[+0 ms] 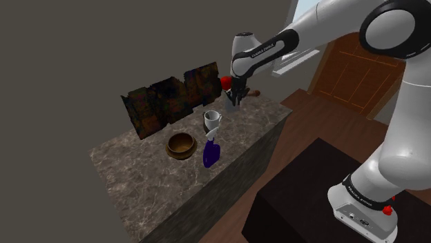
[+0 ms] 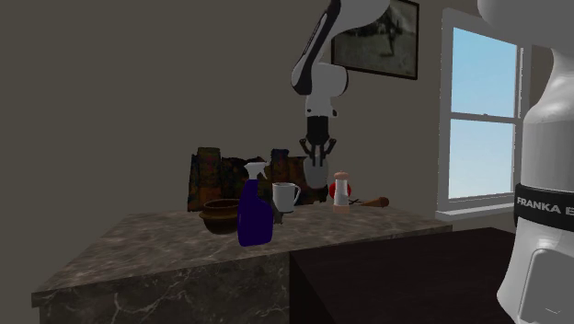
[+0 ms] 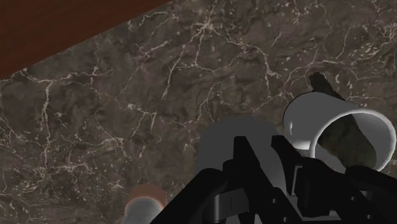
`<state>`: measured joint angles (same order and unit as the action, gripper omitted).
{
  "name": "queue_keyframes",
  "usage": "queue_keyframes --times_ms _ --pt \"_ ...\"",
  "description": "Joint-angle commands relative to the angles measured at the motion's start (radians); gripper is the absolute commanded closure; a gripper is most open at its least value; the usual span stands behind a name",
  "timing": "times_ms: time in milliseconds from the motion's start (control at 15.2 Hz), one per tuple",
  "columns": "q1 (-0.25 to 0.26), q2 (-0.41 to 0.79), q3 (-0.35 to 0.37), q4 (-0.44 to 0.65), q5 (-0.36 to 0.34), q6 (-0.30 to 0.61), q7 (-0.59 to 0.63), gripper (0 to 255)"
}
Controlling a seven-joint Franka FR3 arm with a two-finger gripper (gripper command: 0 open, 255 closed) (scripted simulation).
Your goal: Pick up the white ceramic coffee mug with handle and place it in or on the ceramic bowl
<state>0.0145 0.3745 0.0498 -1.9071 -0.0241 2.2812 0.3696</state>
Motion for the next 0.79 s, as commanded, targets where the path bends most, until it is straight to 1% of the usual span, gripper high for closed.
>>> queue_keyframes --times_ms 0,396,726 --pt "0.033 0.011 0.012 0.026 -0.006 -0.014 0.049 255" --pt "0.127 0.065 0.042 0.121 -0.026 -0.057 0.179 255" --pt "0.205 0.132 0.063 0.237 -0.043 -0.107 0.280 255"
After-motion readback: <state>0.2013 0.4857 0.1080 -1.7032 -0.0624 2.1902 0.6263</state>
